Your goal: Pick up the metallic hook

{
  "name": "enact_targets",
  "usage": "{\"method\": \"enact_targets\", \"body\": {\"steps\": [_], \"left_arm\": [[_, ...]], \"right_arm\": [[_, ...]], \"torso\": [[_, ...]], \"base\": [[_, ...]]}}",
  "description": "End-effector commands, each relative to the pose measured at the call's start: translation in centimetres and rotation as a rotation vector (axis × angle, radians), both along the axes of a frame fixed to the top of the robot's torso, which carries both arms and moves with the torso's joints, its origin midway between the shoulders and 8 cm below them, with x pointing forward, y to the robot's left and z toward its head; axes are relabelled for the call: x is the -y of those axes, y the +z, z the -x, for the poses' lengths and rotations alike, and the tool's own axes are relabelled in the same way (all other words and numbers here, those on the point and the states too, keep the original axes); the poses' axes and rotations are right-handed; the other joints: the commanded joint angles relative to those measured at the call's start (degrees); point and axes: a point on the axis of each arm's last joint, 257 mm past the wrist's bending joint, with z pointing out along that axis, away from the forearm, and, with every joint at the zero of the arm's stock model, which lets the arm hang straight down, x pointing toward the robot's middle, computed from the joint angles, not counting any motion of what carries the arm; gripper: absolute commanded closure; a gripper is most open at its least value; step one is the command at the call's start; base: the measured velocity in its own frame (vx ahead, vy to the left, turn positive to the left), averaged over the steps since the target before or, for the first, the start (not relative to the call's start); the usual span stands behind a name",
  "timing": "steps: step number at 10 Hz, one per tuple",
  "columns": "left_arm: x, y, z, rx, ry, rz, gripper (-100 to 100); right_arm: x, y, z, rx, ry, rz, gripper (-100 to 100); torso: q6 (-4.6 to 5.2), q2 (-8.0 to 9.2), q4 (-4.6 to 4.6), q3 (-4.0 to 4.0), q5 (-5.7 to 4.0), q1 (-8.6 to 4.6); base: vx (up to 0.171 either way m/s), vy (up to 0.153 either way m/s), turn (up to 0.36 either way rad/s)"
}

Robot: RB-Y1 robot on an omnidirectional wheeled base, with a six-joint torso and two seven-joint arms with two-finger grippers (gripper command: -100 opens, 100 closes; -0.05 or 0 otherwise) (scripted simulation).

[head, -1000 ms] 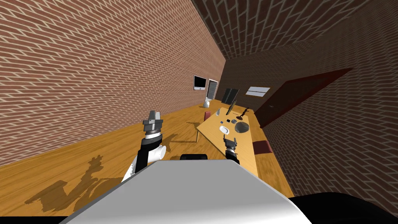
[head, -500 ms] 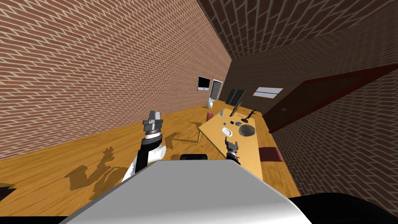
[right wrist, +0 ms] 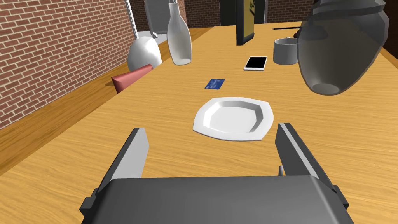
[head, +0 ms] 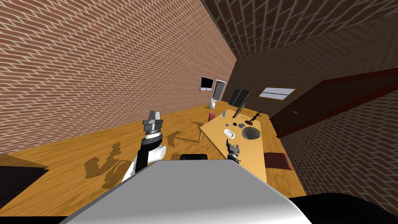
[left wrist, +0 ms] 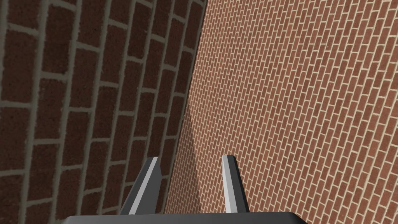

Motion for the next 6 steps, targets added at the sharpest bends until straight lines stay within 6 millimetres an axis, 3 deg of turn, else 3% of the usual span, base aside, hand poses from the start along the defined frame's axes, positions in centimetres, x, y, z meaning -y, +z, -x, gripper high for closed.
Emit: {"method": "enact_targets", "body": {"steps": [1,2,4,5,6], "left_arm": [[0.0,0.0,0.0,0.000,0.000,0.000,0],[0.0,0.0,0.0,0.000,0.000,0.000,0],[0.0,0.0,0.0,0.000,0.000,0.000,0],[0.0,0.0,0.0,0.000,0.000,0.000,0],[0.0,0.0,0.0,0.000,0.000,0.000,0]], "right_arm": [[0.8,-0.7,0.7,0.015,-0.018,-0.046,-100],[1.8,-2.1,2.0,0.010,-0.058,-0.088,-100],[1.8,-2.1,2.0,0.033,-0.058,-0.119,-100],[2.8,-3.4,3.4,0.035,-0.099,-0.163,-100],[2.8,-3.5,3.4,0.050,-0.100,-0.186,-100]], "torso": [[0.00,0.00,0.00,0.00,0.00,0.00],[0.05,0.01,0.00,0.00,0.00,-0.03],[0.06,0.00,0.00,0.00,-0.01,-0.05],[0.06,-0.03,-0.01,-0.02,0.00,-0.01],[0.02,-0.02,-0.01,-0.01,0.00,-0.02]], "base": [[-0.017,-0.023,0.153],[-0.018,-0.023,0.250],[-0.008,-0.021,0.039],[-0.010,-0.014,0.230],[-0.011,-0.021,0.133]]}}
